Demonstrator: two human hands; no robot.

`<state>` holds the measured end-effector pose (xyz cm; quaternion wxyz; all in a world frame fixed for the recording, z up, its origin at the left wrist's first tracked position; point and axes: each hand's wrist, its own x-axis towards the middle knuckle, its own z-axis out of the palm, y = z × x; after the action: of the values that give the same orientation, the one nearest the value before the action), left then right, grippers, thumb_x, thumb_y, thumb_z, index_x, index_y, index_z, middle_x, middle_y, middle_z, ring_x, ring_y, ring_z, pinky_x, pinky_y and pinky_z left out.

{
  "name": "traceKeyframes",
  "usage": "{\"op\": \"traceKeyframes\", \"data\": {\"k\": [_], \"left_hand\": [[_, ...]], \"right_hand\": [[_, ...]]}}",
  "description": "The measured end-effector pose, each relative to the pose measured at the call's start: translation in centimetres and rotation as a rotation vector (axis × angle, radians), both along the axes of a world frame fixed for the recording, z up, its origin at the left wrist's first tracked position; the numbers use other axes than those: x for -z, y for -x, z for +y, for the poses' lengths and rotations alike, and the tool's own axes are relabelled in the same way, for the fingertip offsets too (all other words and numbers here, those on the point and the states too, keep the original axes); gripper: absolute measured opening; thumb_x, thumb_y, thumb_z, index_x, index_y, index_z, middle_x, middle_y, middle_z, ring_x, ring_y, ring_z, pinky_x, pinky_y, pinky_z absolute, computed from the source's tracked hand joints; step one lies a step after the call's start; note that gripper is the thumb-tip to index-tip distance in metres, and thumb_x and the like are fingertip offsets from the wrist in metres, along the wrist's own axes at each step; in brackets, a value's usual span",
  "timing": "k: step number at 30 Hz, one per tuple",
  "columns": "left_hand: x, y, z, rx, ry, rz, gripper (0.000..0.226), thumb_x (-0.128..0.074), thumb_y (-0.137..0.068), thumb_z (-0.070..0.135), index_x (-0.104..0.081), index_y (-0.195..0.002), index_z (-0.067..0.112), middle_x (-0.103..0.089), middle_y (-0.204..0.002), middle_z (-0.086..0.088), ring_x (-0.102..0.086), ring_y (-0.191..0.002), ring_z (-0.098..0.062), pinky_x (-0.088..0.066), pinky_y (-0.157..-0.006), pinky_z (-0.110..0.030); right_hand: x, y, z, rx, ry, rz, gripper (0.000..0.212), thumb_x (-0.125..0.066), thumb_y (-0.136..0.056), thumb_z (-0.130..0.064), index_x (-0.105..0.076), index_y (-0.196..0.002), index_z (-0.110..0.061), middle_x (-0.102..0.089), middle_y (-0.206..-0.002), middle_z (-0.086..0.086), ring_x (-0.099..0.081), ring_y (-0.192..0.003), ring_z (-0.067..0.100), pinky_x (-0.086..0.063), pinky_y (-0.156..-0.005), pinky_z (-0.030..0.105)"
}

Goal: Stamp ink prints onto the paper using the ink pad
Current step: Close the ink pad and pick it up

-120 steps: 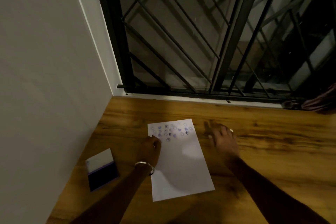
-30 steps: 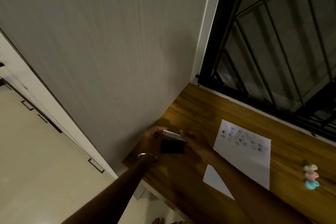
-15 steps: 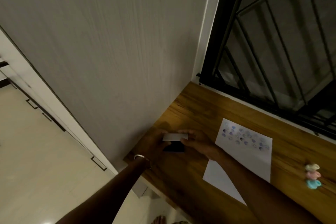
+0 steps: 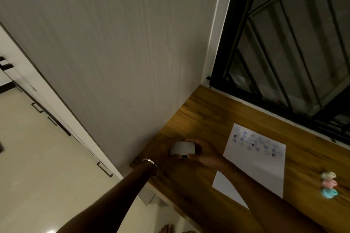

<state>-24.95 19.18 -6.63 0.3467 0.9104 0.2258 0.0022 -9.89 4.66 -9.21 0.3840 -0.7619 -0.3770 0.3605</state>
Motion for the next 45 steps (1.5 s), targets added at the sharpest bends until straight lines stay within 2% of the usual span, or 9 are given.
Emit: {"op": "traceKeyframes", "data": {"k": [8, 15, 20, 24, 32, 36, 40, 42, 45], "left_hand": [[1.2, -0.1, -0.1, -0.034, -0.023, 0.064, 0.075, -0.067, -0.085, 0.036, -0.030, -0.147, 0.017, -0.032, -0.154, -0.002, -0.030, -0.142, -0.016, -0.019, -0.114, -0.021], [2.0, 0.5, -0.1, -0.098, -0.117, 0.045, 0.079, -0.067, -0.078, 0.051, -0.034, -0.145, 0.025, -0.036, -0.152, -0.002, -0.032, -0.140, -0.020, -0.023, -0.114, -0.028], [2.5, 0.6, 0.0, -0.102, -0.117, 0.042, 0.081, -0.068, -0.079, 0.049, -0.033, -0.146, 0.021, -0.037, -0.152, -0.003, -0.033, -0.140, -0.020, -0.026, -0.115, -0.031], [2.9, 0.7, 0.3, -0.085, -0.118, 0.029, 0.081, -0.067, -0.081, 0.047, -0.030, -0.147, 0.019, -0.033, -0.153, -0.004, -0.029, -0.142, -0.020, -0.022, -0.117, -0.030], [3.7, 0.6, 1.1, -0.096, -0.095, 0.029, 0.075, -0.069, -0.080, 0.047, -0.038, -0.143, 0.022, -0.041, -0.148, -0.002, -0.037, -0.137, -0.021, -0.027, -0.113, -0.029], [3.8, -0.3, 2.0, -0.003, -0.101, 0.123, 0.073, -0.064, -0.085, 0.042, -0.032, -0.147, 0.020, -0.033, -0.154, -0.005, -0.030, -0.143, -0.023, -0.022, -0.119, -0.037], [3.4, -1.4, 2.7, 0.044, -0.136, 0.204, 0.085, -0.069, -0.078, 0.047, -0.027, -0.149, 0.024, -0.025, -0.157, -0.003, -0.023, -0.145, -0.022, -0.018, -0.120, -0.038], [3.3, -1.8, 2.8, 0.041, -0.161, 0.211, 0.090, -0.073, -0.072, 0.051, -0.030, -0.147, 0.027, -0.029, -0.155, -0.002, -0.027, -0.143, -0.023, -0.024, -0.118, -0.039], [2.8, -2.5, 2.7, 0.085, -0.204, 0.212, 0.091, -0.073, -0.069, 0.056, -0.031, -0.146, 0.030, -0.032, -0.154, 0.000, -0.031, -0.142, -0.023, -0.026, -0.117, -0.039]], "right_hand": [[1.9, 0.7, 0.0, -0.024, 0.070, -0.235, 0.076, -0.080, -0.074, -0.030, -0.041, -0.139, -0.035, -0.046, -0.143, -0.009, -0.041, -0.132, 0.012, -0.035, -0.100, 0.018], [1.8, 0.5, 0.1, -0.068, 0.092, -0.267, 0.086, -0.076, -0.079, -0.029, -0.025, -0.148, -0.035, -0.034, -0.153, -0.004, -0.032, -0.139, 0.016, -0.033, -0.109, 0.027], [1.7, 0.3, 0.0, -0.091, 0.096, -0.293, 0.086, -0.075, -0.080, -0.030, -0.024, -0.149, -0.026, -0.032, -0.155, 0.000, -0.031, -0.142, 0.021, -0.032, -0.113, 0.032], [1.6, 0.0, 0.0, -0.113, 0.093, -0.298, 0.092, -0.077, -0.078, -0.034, -0.020, -0.151, -0.029, -0.029, -0.156, -0.001, -0.030, -0.142, 0.019, -0.033, -0.114, 0.034], [2.2, -0.6, 0.6, -0.067, 0.167, -0.271, 0.090, -0.079, -0.075, -0.034, -0.026, -0.148, -0.032, -0.035, -0.152, -0.001, -0.034, -0.139, 0.022, -0.036, -0.109, 0.035], [2.4, -0.7, 1.0, -0.076, 0.188, -0.331, 0.083, -0.080, -0.073, -0.034, -0.034, -0.143, -0.034, -0.042, -0.147, -0.003, -0.040, -0.134, 0.022, -0.038, -0.104, 0.033], [2.5, -0.6, 1.2, -0.094, 0.181, -0.351, 0.078, -0.077, -0.076, -0.034, -0.035, -0.142, -0.034, -0.041, -0.148, -0.003, -0.039, -0.135, 0.023, -0.039, -0.106, 0.036], [2.3, -0.8, 1.1, -0.101, 0.160, -0.329, 0.077, -0.076, -0.078, -0.030, -0.035, -0.143, -0.032, -0.041, -0.148, -0.002, -0.039, -0.136, 0.022, -0.039, -0.109, 0.036], [1.8, -1.2, 0.2, -0.083, 0.136, -0.341, 0.074, -0.075, -0.080, -0.029, -0.036, -0.142, -0.033, -0.042, -0.147, -0.002, -0.040, -0.134, 0.020, -0.035, -0.103, 0.027]]}}
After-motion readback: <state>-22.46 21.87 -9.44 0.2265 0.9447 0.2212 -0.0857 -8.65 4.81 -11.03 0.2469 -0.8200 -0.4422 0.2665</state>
